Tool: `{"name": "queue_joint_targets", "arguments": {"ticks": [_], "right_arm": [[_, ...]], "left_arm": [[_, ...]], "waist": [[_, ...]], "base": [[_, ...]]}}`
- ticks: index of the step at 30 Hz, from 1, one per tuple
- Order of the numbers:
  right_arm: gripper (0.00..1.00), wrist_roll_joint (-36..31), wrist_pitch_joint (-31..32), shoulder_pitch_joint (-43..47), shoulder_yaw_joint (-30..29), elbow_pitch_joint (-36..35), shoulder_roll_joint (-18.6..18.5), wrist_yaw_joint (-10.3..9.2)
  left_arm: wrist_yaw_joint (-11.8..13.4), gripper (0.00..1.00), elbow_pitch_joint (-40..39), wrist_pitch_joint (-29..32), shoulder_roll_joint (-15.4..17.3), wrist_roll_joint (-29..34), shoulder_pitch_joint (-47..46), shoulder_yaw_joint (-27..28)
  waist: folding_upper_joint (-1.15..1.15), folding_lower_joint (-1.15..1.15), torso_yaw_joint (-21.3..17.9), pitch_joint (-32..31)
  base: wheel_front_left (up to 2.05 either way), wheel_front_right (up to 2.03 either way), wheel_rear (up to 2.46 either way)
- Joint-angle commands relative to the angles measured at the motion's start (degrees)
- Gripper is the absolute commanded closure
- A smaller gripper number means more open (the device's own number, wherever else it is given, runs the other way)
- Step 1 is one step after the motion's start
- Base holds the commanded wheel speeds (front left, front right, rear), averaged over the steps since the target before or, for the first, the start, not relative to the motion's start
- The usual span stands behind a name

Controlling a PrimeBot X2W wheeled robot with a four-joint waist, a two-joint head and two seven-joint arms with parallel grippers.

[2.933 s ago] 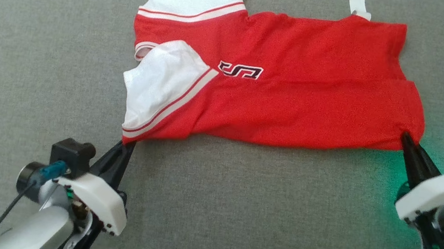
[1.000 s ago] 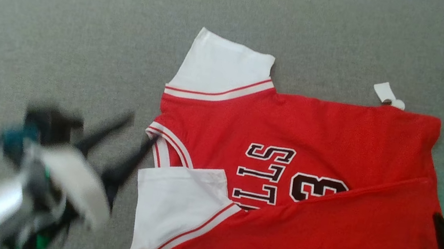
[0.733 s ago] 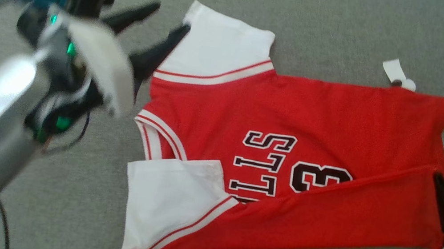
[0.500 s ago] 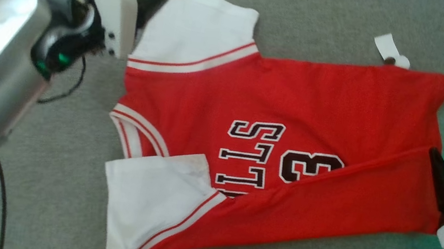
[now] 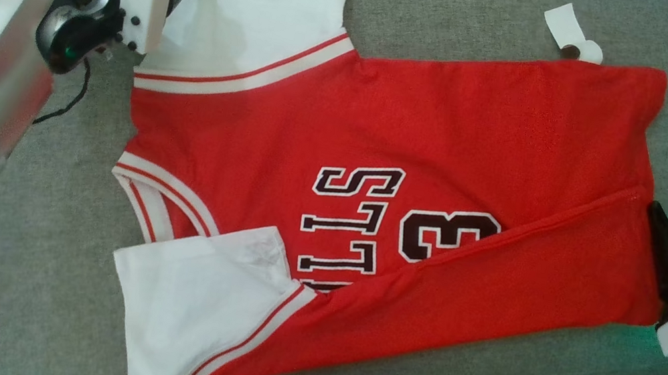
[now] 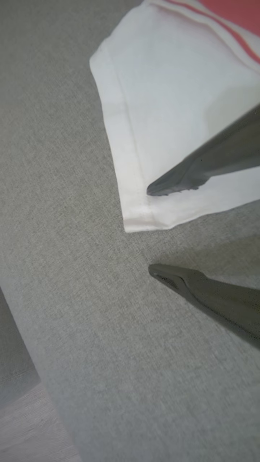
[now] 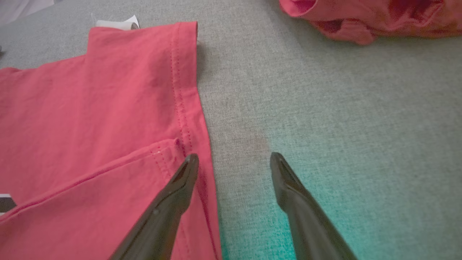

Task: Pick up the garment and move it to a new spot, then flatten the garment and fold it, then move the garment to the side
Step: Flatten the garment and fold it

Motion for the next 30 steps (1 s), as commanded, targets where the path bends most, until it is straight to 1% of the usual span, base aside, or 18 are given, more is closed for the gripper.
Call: {"name": "queue_joint_targets", "arguments": {"ticks": [1, 7, 8, 10, 11, 12, 13, 16, 20, 24, 30], "right_arm": [[0.00, 0.40, -0.70, -0.27, 0.60, -1.13, -2.09, 0.37], [0.00, 0.41, -0.77, -0.39, 0.75, -1.08, -2.42, 0.37], [0.00, 0.40, -0.77, -0.39, 0.73, -1.12, -2.45, 0.37], [0.00, 0.39, -0.72, -0.38, 0.74, -1.20, -2.48, 0.37], [0.00, 0.66, -0.70, -0.37, 0.80, -1.35, -2.39, 0.37], [0.00, 0.66, -0.70, -0.37, 0.80, -1.35, -2.39, 0.37], [0.00, 3.65, -0.04, -0.57, 1.12, -3.01, -1.97, 0.37], [0.00, 4.32, 1.04, -2.28, 1.91, -3.98, -2.56, 0.37], [0.00, 5.64, 3.03, -7.37, 2.85, -3.23, -2.76, 0.37], [0.00, 6.17, 6.78, -13.78, 4.26, 0.16, -2.97, 0.37], [0.00, 7.40, 12.30, -22.15, 7.02, 7.96, -3.54, 0.37]], "left_arm": [[-0.20, 0.00, -0.09, -0.75, 1.11, 0.69, -3.54, 1.28], [-0.53, 0.00, 2.75, -2.04, 0.26, 0.56, -4.46, 0.30], [-0.57, 0.07, 3.09, -2.06, 0.08, 0.43, -4.54, 0.12], [-0.65, 0.47, 3.64, -2.09, -0.10, 0.24, -4.72, -0.34], [-0.69, 0.69, 3.79, -2.20, -0.08, 0.40, -4.81, -0.83], [-0.69, 0.69, 3.79, -2.20, -0.08, 0.40, -4.81, -0.83], [-0.79, 1.00, 4.04, -4.91, -0.04, 0.79, -4.84, -2.11], [-0.82, 1.00, 4.65, -8.08, -0.01, 1.17, -4.76, -2.69], [-0.84, 1.00, 4.88, -10.54, 0.09, 0.80, -4.91, -3.97], [-0.84, 1.00, 4.48, -11.73, 0.13, -0.28, -5.63, -5.45], [-0.85, 1.00, 4.39, -12.88, -0.28, -1.52, -7.09, -7.71]], "waist": [[0.00, 0.00, -0.12, 0.12], [0.00, 0.00, -0.68, 0.36], [0.00, 0.00, -0.75, 0.40], [0.00, 0.00, -0.87, 0.43], [0.00, 0.00, -0.89, 0.39], [0.00, 0.00, -0.89, 0.39], [0.00, 0.00, -0.63, -0.23], [0.00, 0.00, -0.39, -1.01], [0.00, 0.00, 0.02, -1.57], [0.00, 0.00, 0.58, -1.38], [0.00, 0.00, 1.74, -0.55]], "base": [[0.00, 0.00, 0.00], [0.00, 0.00, 0.00], [0.00, 0.00, 0.00], [0.00, 0.00, 0.00], [0.00, 0.00, 0.00], [0.00, 0.00, 0.00], [0.00, 0.00, 0.00], [0.00, 0.00, 0.00], [0.00, 0.00, 0.00], [0.00, 0.00, 0.00], [0.00, 0.00, 0.00]]}}
